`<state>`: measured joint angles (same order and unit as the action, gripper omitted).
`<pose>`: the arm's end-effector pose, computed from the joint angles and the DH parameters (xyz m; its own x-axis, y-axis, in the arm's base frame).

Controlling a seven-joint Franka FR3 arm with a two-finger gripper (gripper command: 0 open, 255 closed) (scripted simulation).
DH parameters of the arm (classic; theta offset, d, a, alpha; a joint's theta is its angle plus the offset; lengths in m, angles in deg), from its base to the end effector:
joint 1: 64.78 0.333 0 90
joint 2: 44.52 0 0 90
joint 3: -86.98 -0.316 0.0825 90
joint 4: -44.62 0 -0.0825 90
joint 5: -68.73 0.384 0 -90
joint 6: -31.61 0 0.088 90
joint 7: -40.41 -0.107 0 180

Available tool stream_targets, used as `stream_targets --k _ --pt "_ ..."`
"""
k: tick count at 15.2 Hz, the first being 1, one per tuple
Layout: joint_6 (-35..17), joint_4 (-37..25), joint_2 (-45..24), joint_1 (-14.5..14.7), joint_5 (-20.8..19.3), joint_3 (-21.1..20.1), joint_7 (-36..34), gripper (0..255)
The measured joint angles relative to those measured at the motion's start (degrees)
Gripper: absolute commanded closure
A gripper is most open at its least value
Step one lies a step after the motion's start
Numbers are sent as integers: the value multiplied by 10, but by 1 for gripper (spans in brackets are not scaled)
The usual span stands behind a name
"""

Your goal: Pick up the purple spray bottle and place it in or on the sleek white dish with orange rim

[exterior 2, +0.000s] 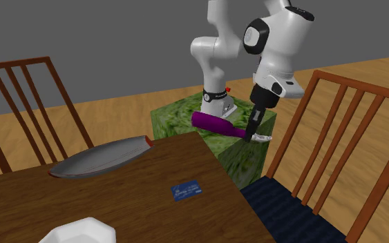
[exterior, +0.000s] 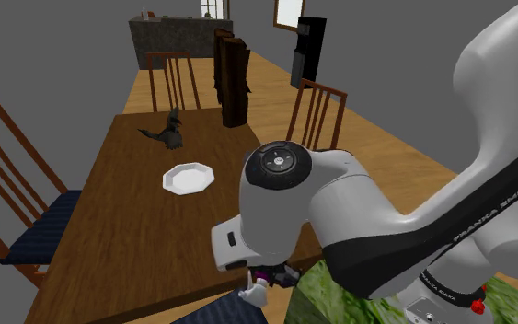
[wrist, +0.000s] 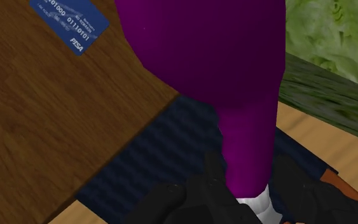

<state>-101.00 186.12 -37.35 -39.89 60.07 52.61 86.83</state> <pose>0.2392 0.3926 0.3283 -0.3537 0.9196 -0.1708 0.9261 0.3700 0.0741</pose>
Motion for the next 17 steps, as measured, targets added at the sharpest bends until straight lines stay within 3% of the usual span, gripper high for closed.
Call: stream_targets --k 8,17 --pt "57 -18 50 8 38 14 41 255" --pt "21 11 59 -50 17 99 165 255"
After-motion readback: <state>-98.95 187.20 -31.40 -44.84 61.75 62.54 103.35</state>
